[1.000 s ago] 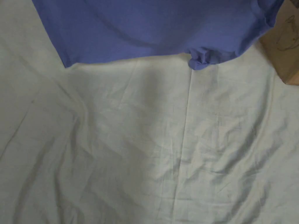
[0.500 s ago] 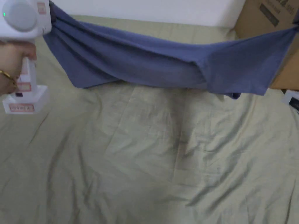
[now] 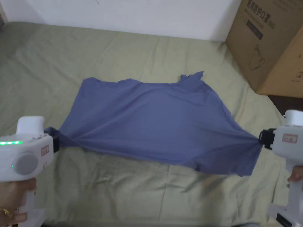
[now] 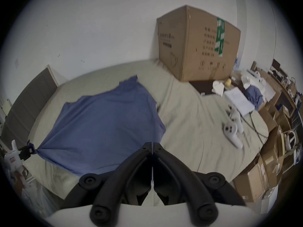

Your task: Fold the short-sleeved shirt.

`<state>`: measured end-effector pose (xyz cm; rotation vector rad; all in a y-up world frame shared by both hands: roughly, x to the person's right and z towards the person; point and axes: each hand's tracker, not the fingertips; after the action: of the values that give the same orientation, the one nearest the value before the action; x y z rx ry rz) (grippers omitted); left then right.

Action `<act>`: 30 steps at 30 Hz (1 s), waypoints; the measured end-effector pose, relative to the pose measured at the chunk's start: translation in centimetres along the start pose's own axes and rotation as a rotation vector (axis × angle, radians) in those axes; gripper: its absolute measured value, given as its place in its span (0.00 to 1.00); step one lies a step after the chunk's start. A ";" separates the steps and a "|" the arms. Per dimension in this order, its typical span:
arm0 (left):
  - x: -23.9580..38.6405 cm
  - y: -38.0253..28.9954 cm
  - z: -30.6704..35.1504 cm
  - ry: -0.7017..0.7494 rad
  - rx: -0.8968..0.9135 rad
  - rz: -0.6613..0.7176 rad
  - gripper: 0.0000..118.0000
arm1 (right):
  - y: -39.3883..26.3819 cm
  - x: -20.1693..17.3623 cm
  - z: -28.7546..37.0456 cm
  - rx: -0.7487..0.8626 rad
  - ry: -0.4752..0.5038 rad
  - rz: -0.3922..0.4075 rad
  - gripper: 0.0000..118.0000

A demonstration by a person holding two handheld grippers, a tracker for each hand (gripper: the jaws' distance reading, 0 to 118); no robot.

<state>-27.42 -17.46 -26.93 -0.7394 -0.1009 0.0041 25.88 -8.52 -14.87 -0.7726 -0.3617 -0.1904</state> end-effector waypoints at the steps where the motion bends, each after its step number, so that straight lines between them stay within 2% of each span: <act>1: -0.1 -0.8 0.1 0.011 -0.016 0.013 0.01 | -1.2 0.2 0.0 -0.005 0.003 -0.002 0.00; 6: -0.7 -3.2 -0.3 0.029 -0.101 0.043 0.02 | -6.0 1.3 -0.9 -0.089 0.011 -0.043 0.00; 9: -0.6 -3.7 -0.5 0.059 -0.150 0.045 0.08 | -8.1 1.9 -1.7 -0.122 -0.001 -0.069 0.00; 10: -0.8 -3.8 -0.5 0.064 -0.163 0.044 0.20 | -8.6 1.9 -2.0 -0.145 0.007 -0.082 0.00; 11: -1.0 -3.9 -0.4 0.075 -0.169 0.046 0.38 | -8.8 2.0 -2.1 -0.145 0.005 -0.089 0.00; 12: -1.5 -3.9 -0.2 0.088 -0.168 0.063 0.61 | -9.0 2.2 -2.0 -0.136 0.002 -0.096 0.07; 13: -2.0 -3.9 0.1 0.108 -0.156 0.102 0.85 | -8.9 2.3 -1.8 -0.125 0.002 -0.100 0.30; 14: -2.5 -3.7 0.7 0.119 -0.131 0.129 0.89 | -8.8 2.3 -1.6 -0.117 -0.004 -0.102 0.55; 15: -3.1 -3.4 1.4 0.121 -0.081 0.154 0.89 | -8.5 2.4 -1.3 -0.108 0.001 -0.103 0.78; 16: -3.5 -2.9 2.0 0.131 -0.045 0.177 0.89 | -8.0 2.7 -1.0 -0.098 0.001 -0.102 0.92; 20: -3.8 0.0 4.4 0.116 0.055 0.207 0.89 | -5.5 2.2 1.6 0.072 -0.033 -0.041 0.94; 26: 1.1 3.4 8.4 0.119 0.286 -0.011 0.89 | -3.0 -1.2 6.7 0.337 0.004 0.078 0.97; 30: 4.0 3.9 10.1 0.084 0.395 -0.036 0.89 | -2.9 -4.0 9.7 0.507 0.053 0.110 0.99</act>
<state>-24.23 -7.65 -21.76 -0.3426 -0.0309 -0.0408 18.94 -3.58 -8.16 -0.2846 -0.2989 -0.0118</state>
